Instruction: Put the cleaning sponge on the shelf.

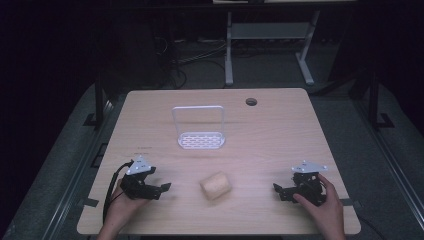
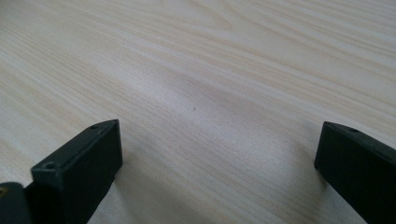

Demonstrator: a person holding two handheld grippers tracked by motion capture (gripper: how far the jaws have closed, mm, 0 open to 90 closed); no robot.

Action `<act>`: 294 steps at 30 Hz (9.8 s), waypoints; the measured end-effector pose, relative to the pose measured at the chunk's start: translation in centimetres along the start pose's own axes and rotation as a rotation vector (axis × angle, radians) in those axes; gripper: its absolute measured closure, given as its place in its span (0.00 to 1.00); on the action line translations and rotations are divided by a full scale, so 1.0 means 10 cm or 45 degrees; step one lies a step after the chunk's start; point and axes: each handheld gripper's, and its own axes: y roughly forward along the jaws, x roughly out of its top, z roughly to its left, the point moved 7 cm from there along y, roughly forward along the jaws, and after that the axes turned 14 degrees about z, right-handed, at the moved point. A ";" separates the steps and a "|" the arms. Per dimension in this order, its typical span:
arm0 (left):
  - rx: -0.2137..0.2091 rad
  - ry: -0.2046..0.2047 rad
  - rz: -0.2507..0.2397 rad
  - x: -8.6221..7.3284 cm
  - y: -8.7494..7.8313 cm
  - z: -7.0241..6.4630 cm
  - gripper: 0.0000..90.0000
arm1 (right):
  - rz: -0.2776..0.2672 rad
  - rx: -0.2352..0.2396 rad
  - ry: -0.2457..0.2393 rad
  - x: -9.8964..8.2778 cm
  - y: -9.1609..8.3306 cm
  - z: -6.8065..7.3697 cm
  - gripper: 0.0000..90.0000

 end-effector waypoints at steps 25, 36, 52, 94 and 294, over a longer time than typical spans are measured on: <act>-0.041 0.077 -0.017 0.30 0.07 -0.16 0.16 | 0.000 0.000 -0.001 0.00 0.00 0.00 0.01; -0.092 0.131 -0.028 0.39 0.10 -0.33 0.16 | 0.000 0.003 0.006 0.00 0.00 0.00 0.01; -0.126 0.213 -0.006 0.45 0.11 -0.54 0.16 | -0.001 0.003 0.006 0.00 0.00 0.00 0.01; -0.210 0.338 0.035 0.63 0.23 -1.06 0.15 | 0.001 0.001 0.002 0.00 0.00 0.00 0.01; -0.015 0.239 0.190 1.56 0.76 -0.27 0.31 | 0.000 0.000 -0.001 0.00 0.00 0.00 0.01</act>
